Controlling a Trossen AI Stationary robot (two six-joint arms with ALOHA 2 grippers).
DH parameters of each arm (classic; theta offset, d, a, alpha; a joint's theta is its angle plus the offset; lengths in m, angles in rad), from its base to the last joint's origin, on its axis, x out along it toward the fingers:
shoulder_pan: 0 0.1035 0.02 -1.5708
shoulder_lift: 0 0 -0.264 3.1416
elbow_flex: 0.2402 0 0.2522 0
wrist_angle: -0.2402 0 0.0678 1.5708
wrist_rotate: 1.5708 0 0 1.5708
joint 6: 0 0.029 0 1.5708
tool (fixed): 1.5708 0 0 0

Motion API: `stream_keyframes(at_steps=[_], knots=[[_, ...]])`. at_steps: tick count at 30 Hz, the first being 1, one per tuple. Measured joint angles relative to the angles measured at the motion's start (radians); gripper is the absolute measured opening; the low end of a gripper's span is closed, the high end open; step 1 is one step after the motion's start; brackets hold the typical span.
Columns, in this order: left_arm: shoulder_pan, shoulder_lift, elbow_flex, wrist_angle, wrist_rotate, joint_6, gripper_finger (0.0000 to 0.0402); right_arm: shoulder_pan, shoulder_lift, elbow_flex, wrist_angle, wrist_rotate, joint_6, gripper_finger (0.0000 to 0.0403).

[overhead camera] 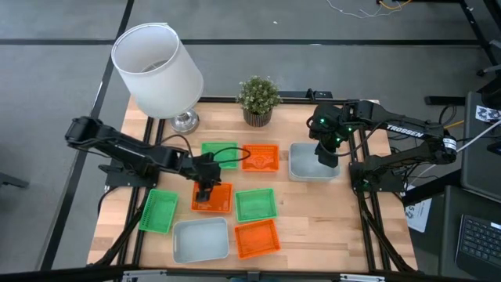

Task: Stack baskets by color
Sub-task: Stack the middle orange bin on the top of the orange bin

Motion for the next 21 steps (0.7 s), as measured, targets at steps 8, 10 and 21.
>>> stream_keyframes(at_steps=[8, 10, 21], knots=[[0.0, 0.004, 0.0, 0.039, 0.0, 0.016, 0.0091, 0.0, 0.0, 0.0, 0.0, -0.001, 0.004, 0.0053], [0.0, 0.019, 0.0, 0.039, 0.0, 0.016, 0.0101, 0.0, 0.0, 0.0, 0.0, -0.001, 0.004, 0.0053], [0.003, 0.144, -0.001, 0.042, 0.003, 0.016, 0.0114, 0.0, 0.0, 0.0, 0.001, -0.001, 0.004, 0.0053]])
